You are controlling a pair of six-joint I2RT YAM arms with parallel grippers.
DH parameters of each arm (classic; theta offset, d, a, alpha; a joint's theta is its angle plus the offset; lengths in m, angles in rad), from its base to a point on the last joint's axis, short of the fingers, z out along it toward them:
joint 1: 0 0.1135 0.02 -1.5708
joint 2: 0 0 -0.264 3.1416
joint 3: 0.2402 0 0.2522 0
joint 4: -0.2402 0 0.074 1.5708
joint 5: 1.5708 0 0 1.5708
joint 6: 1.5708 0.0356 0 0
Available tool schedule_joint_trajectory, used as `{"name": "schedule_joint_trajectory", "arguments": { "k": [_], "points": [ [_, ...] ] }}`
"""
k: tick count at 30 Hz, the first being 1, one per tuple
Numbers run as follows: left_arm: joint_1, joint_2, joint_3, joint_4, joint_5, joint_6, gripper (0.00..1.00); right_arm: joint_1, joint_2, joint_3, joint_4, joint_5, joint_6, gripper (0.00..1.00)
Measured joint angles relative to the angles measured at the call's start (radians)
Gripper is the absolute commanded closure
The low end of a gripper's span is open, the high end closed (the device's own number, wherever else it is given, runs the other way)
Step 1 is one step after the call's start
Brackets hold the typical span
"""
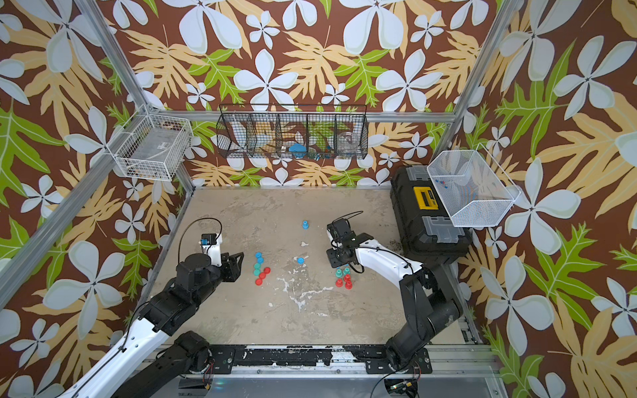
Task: Close the stamp cap
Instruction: Pick up the stamp from the center of the board.
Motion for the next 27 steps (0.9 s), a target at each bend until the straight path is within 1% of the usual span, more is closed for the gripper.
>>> {"name": "schedule_joint_trajectory", "arguments": {
  "k": [11,27],
  "points": [
    [0.0,0.02,-0.002,-0.003,-0.01,0.0,0.44,0.008,0.058,0.003,0.001,0.019,-0.003,0.57],
    [0.0,0.03,-0.002,-0.004,-0.01,0.0,0.44,0.02,0.092,0.007,0.008,0.034,-0.003,0.62]
  ]
}}
